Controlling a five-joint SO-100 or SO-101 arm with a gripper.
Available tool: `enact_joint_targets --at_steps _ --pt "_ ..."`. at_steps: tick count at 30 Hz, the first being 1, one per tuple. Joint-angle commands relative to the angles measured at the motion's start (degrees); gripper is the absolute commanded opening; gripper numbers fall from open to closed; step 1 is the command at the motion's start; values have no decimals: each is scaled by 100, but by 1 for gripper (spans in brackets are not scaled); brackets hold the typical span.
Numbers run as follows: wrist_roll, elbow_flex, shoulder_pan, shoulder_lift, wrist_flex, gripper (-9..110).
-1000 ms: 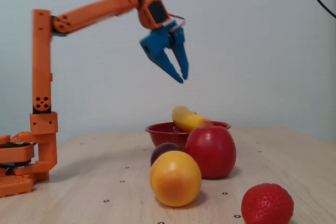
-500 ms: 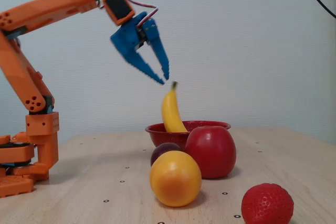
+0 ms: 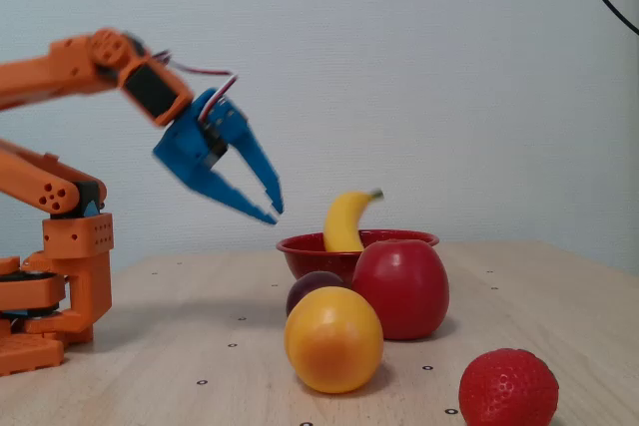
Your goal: Put the banana in the red bowl.
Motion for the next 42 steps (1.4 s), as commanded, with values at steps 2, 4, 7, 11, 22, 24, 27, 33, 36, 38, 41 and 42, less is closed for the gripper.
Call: enact_joint_targets --at_steps 2,4,7,11,22,24,27,33,36,38,41,42 --pt "-9 343 -9 589 -396 0" --pt "-26 703 26 888 -536 0" --pt "-53 1266 26 1336 -940 0" --pt "-18 2048 0 1898 -1573 0" --pt "-457 3393 79 3120 -2250 0" --pt "-545 3595 62 3278 -2320 0" --pt "-606 3771 62 3340 -2224 0" --pt "-888 3771 88 3340 -1582 0" --pt "-1116 3771 88 3340 -1230 0" --pt "-1169 3771 132 3340 -1072 0" --pt "-1169 3779 220 3340 -844 0" --pt "-1151 3779 255 3340 -756 0"
